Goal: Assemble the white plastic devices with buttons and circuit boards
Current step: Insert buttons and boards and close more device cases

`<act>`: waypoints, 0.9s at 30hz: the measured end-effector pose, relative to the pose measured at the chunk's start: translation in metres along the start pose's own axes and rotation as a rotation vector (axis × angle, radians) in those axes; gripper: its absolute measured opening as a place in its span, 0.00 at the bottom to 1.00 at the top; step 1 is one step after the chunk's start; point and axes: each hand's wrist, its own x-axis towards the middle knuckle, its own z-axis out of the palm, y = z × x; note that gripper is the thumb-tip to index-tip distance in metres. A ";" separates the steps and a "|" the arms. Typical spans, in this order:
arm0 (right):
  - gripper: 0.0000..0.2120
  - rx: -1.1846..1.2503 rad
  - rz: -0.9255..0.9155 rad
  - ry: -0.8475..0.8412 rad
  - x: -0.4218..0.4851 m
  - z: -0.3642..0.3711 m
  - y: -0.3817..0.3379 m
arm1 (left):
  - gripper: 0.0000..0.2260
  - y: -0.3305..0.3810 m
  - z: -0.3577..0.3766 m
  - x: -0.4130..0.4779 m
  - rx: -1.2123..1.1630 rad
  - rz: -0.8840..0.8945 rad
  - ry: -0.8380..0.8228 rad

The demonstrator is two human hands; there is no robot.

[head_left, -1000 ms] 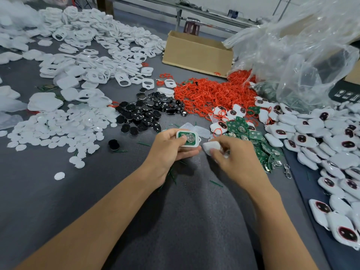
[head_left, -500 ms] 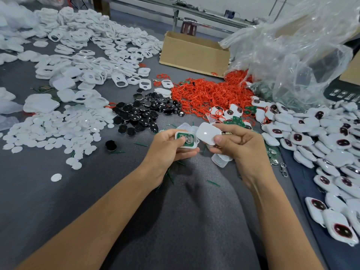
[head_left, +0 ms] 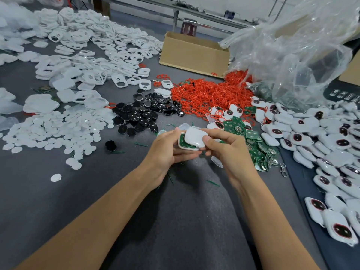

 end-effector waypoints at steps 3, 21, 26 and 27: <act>0.09 0.028 0.020 -0.020 0.000 0.003 0.001 | 0.20 0.000 0.000 0.000 0.015 0.002 -0.001; 0.09 -0.158 -0.046 0.015 0.000 0.010 0.004 | 0.15 -0.002 -0.001 0.001 0.007 0.005 -0.003; 0.06 -0.126 0.059 -0.024 0.001 0.007 0.006 | 0.14 -0.003 0.000 0.001 0.064 0.027 0.005; 0.05 -0.112 0.080 -0.044 0.001 0.007 0.006 | 0.14 -0.004 0.001 0.001 0.067 0.027 0.011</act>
